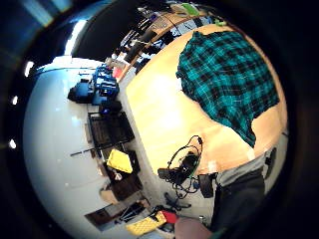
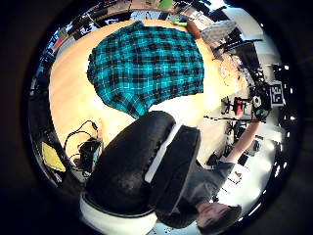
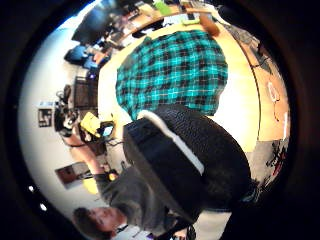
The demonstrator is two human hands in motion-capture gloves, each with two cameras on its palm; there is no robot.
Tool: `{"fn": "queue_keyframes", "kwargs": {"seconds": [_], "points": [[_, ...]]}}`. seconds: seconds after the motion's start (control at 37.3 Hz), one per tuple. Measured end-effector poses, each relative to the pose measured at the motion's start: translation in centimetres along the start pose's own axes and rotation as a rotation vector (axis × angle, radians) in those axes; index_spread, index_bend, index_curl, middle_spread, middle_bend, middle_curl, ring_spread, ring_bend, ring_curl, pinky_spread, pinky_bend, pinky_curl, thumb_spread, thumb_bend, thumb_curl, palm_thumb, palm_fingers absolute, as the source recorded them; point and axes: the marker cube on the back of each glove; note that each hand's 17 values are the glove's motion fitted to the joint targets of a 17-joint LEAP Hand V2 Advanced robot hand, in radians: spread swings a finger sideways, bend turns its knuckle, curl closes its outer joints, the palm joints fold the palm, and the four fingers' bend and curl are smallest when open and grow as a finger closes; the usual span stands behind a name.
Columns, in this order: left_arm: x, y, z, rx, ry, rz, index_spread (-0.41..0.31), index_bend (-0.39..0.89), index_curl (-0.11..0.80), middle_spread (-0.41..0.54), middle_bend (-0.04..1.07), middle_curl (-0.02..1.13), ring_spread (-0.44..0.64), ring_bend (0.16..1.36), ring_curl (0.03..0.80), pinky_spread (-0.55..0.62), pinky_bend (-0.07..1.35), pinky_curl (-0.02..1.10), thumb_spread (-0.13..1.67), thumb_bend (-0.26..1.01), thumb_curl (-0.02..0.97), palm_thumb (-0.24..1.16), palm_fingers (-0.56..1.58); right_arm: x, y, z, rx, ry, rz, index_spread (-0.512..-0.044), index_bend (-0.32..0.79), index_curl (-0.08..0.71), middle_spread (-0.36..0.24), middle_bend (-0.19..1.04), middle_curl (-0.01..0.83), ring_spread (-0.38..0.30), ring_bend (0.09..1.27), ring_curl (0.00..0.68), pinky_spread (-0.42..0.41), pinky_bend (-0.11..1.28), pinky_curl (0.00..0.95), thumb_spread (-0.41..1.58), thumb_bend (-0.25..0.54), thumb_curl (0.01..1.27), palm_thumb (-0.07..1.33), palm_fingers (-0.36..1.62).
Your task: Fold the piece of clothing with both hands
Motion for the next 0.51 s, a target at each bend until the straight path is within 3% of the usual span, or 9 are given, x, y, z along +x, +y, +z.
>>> {"fn": "queue_keyframes", "kwargs": {"seconds": [0.3,0.43,0.51], "points": [[1.5,-0.1,3.8,-0.128,-0.001,0.028,-0.107,0.22,0.224,0.150,0.16,0.20,0.34,0.58,0.206,0.42,0.43,0.25,0.91,-0.02,0.164,0.00,0.06,-1.0,-0.9,4.1,-0.160,0.029,-0.042,-0.359,0.10,0.211,-0.049,0.18,0.260,0.043,0.42,0.251,0.215,0.44,0.291,1.13,0.028,0.16,0.30,0.35],[3.1,-0.6,7.6,-0.225,0.062,0.069,-0.109,0.19,0.251,0.143,0.14,0.19,0.33,0.57,0.206,0.40,0.51,0.28,0.92,-0.02,0.190,0.02,0.11,-1.4,-2.0,7.2,-0.223,0.032,-0.059,-0.361,0.11,0.208,-0.048,0.19,0.275,0.037,0.43,0.267,0.213,0.47,0.311,1.12,0.018,0.18,0.34,0.34],[4.6,-1.3,11.7,-0.269,0.053,0.046,-0.106,0.16,0.258,0.152,0.13,0.19,0.31,0.58,0.213,0.35,0.58,0.31,0.92,-0.01,0.205,0.04,0.15,-1.8,-3.4,10.7,-0.270,0.035,-0.079,-0.362,0.09,0.200,-0.048,0.18,0.280,0.029,0.46,0.281,0.213,0.50,0.325,1.11,0.024,0.20,0.39,0.34]]}}
